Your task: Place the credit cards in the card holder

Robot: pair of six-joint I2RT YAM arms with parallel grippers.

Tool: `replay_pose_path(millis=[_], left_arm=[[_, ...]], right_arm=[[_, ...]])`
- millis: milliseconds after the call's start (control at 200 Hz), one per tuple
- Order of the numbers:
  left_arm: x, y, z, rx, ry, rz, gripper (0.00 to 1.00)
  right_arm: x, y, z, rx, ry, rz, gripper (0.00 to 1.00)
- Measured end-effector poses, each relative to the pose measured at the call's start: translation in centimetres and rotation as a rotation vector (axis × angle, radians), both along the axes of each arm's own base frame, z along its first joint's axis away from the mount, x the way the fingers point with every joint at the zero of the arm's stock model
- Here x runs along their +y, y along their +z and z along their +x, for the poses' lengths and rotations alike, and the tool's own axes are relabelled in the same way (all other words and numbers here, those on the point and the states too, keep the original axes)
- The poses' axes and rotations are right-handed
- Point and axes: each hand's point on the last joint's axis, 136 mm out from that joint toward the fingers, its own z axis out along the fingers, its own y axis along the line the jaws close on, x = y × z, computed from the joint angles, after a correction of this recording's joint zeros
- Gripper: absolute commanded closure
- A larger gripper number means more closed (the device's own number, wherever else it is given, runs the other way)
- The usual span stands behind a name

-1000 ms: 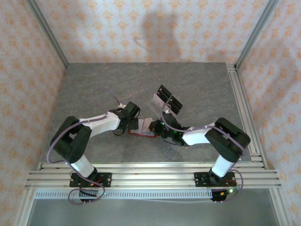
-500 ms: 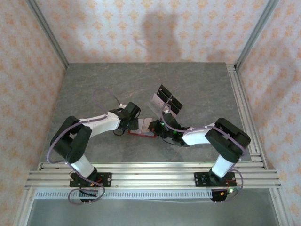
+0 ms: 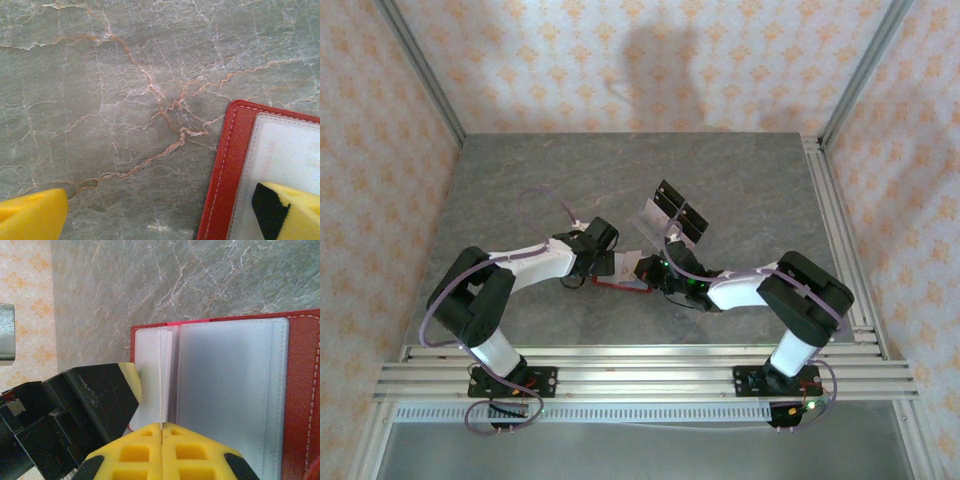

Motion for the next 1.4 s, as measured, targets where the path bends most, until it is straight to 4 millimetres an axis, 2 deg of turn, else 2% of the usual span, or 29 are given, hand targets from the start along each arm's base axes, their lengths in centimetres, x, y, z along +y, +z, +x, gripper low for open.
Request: replay_pose_path(millis=[821,1196,1401], left_arm=[[0.3,0.1,-0.1,-0.007,0.004,0.007,0.03],[0.3,0.1,-0.1,-0.008,0.004,0.007,0.03],[0.3,0.1,-0.1,-0.008,0.004,0.007,0.03]], right_arm=[[0.7,-1.1,0.5,0.026,-0.022,0.049,1.00],[-0.3,-2.3,-0.4,0.048,-0.029,0.037,1.00],[-0.3,-2.2,-0.4,0.046,-0.029,0.041,1.00]])
